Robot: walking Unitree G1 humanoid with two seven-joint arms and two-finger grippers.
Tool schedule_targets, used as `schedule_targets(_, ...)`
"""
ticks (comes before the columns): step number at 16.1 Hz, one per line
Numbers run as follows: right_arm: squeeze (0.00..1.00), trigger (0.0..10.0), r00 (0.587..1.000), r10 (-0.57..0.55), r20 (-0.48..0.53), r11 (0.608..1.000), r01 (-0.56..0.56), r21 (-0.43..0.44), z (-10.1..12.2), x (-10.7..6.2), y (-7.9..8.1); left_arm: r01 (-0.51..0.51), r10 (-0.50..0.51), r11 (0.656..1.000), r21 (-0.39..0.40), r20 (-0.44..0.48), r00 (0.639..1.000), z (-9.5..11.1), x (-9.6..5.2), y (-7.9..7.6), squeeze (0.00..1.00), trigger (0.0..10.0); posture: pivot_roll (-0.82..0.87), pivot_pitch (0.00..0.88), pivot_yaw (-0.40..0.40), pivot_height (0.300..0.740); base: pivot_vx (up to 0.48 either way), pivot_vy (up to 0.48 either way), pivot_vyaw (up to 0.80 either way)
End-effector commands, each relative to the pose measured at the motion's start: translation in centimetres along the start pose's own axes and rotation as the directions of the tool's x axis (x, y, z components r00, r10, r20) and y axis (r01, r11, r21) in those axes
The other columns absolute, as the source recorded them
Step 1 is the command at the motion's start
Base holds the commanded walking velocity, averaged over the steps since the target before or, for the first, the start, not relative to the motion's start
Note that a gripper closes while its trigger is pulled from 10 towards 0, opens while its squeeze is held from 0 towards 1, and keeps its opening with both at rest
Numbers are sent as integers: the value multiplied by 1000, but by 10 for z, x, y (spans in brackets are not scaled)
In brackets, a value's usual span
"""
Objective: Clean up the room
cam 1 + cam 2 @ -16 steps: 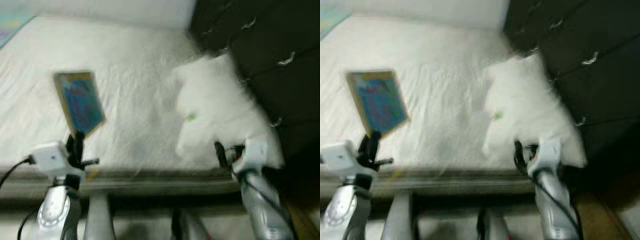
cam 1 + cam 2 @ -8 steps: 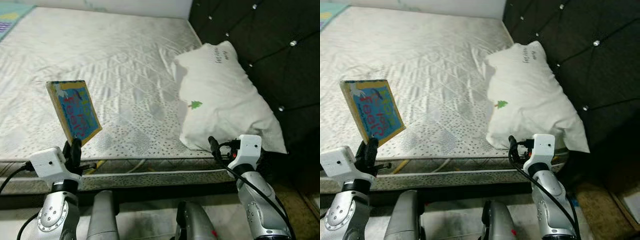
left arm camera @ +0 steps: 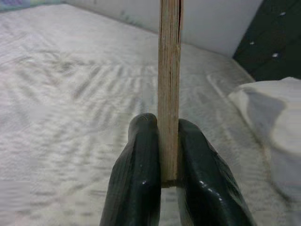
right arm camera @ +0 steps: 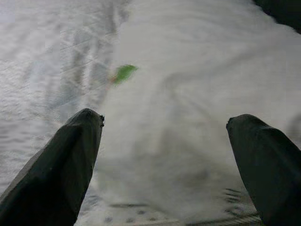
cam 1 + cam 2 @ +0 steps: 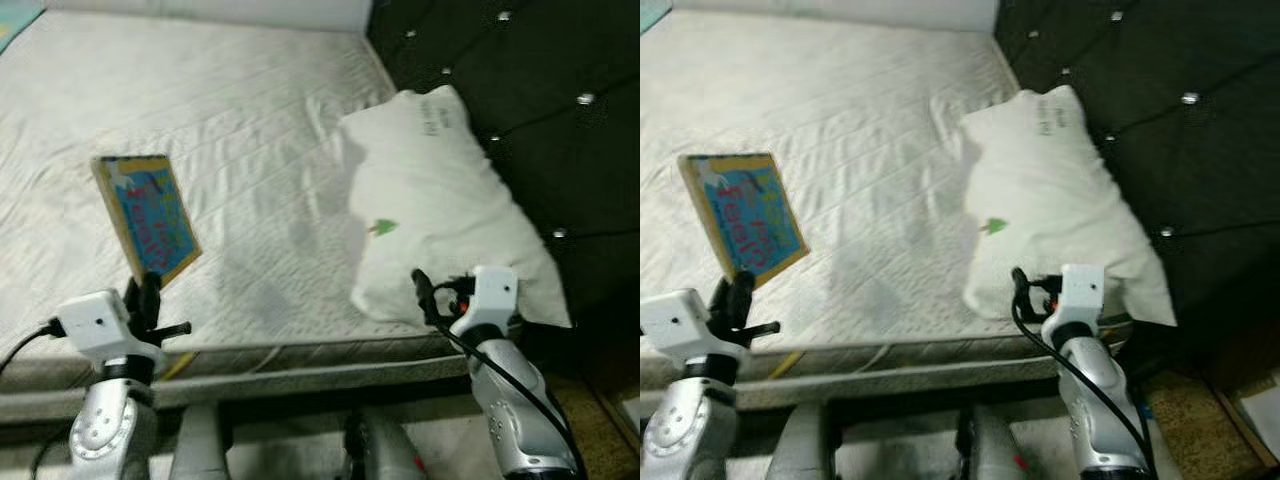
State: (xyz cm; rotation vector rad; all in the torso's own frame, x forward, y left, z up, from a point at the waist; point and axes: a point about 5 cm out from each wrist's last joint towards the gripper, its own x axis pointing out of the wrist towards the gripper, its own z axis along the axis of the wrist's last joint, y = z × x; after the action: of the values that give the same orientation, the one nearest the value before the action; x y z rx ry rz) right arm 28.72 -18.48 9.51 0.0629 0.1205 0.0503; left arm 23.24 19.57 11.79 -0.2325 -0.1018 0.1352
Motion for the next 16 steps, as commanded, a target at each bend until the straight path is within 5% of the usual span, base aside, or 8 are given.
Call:
schedule_targets(1, 0, 10000, 1000, -20, -7, 1000, 20, 1, -1, -1, -4, 40, -40, 999, -1, 39, 998, 8, 0, -5, 0, 10000, 31, 136, -111, 596, 334, 0, 0)
schedule_targets(10, 0, 10000, 1000, -16, -1, 1000, 16, -4, -1, 0, -4, 51, -51, 998, -22, 3, 999, 1, 4, -9, 0, 10000, 30, 137, -110, 596, 174, 0, 0)
schedule_targets(16, 0, 10000, 1000, -16, 1, 1000, 16, -10, 0, 0, -5, 80, -95, 988, -129, -116, 989, -14, 8, -14, 0, 10000, 17, 141, -114, 576, 0, 0, 0)
